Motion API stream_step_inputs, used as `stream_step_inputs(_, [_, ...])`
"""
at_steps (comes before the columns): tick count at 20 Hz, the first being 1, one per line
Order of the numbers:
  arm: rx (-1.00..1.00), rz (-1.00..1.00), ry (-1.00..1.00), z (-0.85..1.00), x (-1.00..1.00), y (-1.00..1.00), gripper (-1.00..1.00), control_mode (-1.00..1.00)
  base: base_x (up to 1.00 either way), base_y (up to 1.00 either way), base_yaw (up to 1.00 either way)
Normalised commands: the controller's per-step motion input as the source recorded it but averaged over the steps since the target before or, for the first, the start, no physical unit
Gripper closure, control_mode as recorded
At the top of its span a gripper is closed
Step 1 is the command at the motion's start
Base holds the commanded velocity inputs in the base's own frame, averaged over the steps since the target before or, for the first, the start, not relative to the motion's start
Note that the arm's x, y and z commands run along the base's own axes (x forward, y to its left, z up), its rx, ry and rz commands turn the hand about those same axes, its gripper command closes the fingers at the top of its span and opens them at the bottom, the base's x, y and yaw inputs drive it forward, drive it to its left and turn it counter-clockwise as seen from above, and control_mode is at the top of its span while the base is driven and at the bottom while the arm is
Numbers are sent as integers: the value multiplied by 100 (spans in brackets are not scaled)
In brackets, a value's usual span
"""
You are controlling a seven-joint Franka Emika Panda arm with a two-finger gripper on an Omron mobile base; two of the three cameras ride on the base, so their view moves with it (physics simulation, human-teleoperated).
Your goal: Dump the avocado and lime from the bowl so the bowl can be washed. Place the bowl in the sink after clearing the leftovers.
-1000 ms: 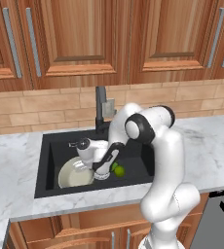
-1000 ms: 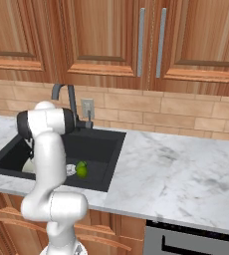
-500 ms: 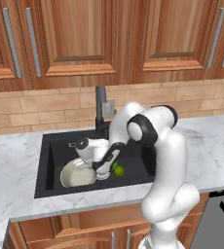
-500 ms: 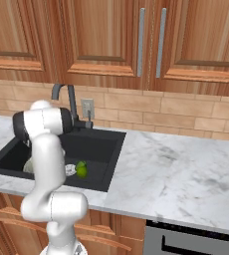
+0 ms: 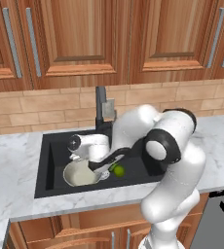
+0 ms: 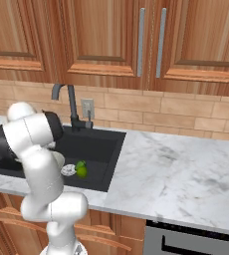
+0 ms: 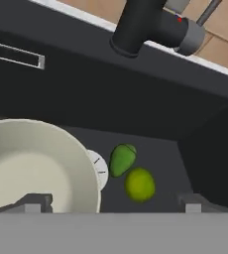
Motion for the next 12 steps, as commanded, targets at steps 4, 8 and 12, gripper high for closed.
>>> stream_step_inputs(4, [-1, 0, -27, 100, -69, 0, -100, -100, 0, 0, 0])
stream_step_inputs(8, [0, 0, -32, 100, -89, -1, -100, -100, 0, 0, 0])
stream_step_inputs(12, [0, 0, -33, 100, -98, -4, -100, -100, 0, 0, 0])
